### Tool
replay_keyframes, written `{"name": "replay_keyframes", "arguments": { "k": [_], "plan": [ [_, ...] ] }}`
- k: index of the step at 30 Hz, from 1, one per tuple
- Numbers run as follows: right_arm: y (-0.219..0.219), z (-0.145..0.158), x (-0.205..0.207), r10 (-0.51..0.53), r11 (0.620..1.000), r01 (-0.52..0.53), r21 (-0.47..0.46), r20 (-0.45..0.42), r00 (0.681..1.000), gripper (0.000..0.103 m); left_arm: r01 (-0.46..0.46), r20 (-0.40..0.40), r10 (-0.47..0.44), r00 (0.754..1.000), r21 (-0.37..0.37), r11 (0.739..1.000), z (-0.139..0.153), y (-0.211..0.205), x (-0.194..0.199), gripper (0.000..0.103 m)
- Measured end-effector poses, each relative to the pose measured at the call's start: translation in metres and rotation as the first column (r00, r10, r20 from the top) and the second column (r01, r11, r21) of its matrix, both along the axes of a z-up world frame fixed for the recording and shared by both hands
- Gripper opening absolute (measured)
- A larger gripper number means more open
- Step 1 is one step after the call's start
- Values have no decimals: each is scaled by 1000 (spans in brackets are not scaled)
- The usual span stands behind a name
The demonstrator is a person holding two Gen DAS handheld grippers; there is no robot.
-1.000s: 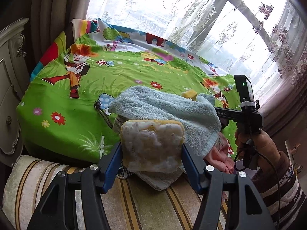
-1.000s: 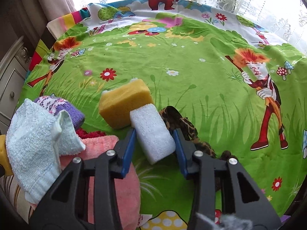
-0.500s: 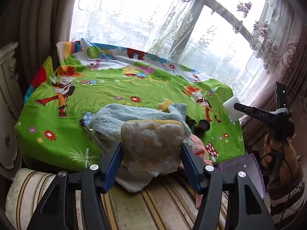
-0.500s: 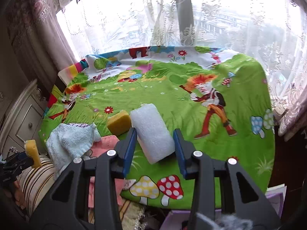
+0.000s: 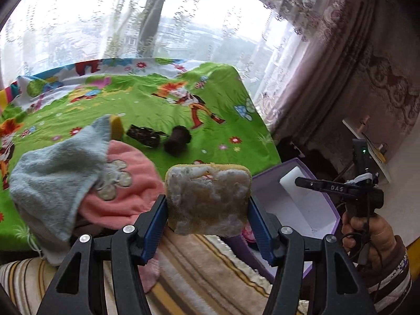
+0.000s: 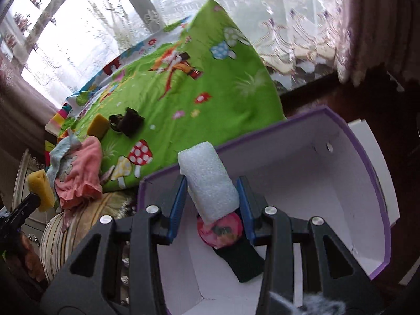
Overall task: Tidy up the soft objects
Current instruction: 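Lower the white foam block into the box and open the right tool while the left tool carries the sponge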
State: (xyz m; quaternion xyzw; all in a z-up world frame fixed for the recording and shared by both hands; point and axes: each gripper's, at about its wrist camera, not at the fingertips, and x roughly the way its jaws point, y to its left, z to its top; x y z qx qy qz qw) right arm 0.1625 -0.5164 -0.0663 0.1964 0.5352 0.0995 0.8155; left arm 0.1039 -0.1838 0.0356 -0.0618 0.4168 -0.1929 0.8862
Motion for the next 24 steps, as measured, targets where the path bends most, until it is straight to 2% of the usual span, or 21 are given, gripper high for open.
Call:
{"name": "replay_keyframes", "arguments": {
  "k": [4, 8, 15, 19, 24],
  "plan": [
    [-23, -33, -18, -52, 998, 50, -28, -75, 996, 43, 91, -30, -90, 995, 18, 996, -9, -48, 16, 61],
    [-32, -51, -27, -62, 995, 54, -80, -106, 992, 44, 161, -75, -158, 985, 41, 986, -23, -94, 35, 61],
    [-40, -77, -31, -58, 998, 51, -47, -171, 984, 48, 244, -180, -225, 958, 86, 966, -56, -157, 60, 61],
    [-41, -87, -33, -54, 997, 43, -60, -202, 978, 75, 257, -224, -231, 947, 95, 962, -72, -178, 75, 61],
    [-48, -88, -39, -64, 996, 51, -68, -201, 978, 78, 265, -253, -231, 939, 109, 958, -85, -193, 87, 61]
  ]
}}
